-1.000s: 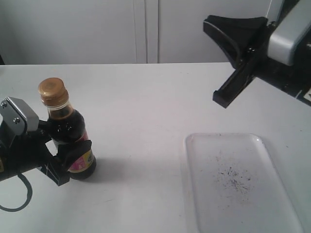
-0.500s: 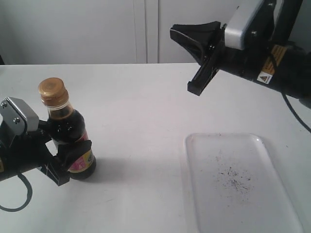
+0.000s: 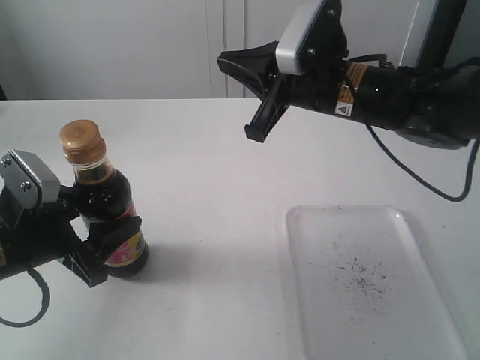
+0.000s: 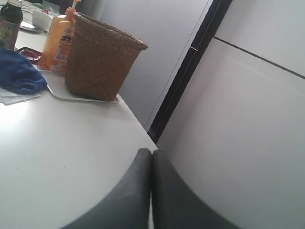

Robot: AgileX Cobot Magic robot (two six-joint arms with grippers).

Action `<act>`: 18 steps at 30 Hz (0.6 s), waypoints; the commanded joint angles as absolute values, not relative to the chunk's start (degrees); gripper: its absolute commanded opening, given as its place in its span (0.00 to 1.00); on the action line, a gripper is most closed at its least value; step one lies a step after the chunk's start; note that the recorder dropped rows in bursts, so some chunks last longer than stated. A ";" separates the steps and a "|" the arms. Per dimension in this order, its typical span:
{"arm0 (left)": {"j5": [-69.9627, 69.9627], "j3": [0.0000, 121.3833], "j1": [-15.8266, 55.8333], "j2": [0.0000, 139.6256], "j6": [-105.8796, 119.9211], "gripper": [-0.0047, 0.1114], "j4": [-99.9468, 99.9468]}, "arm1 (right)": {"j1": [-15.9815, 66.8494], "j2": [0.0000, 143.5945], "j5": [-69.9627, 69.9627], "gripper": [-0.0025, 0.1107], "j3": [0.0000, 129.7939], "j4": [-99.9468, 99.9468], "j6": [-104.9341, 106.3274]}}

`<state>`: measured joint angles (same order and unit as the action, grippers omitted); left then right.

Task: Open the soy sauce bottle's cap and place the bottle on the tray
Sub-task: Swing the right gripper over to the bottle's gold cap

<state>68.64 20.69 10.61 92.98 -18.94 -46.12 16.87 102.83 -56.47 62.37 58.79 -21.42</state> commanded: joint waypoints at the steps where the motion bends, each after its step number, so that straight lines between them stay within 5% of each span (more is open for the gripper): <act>1: 69.96 20.85 10.51 92.62 -19.37 0.04 -46.77 | 17.14 106.33 -56.75 0.02 65.87 58.87 -21.05; 18: 69.96 20.85 10.51 92.62 -19.37 0.04 -46.77 | 23.53 115.46 -59.91 0.02 75.49 63.02 -15.50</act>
<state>68.64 20.69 10.61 92.98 -18.94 -46.12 22.46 114.44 -59.50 74.32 62.85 -18.39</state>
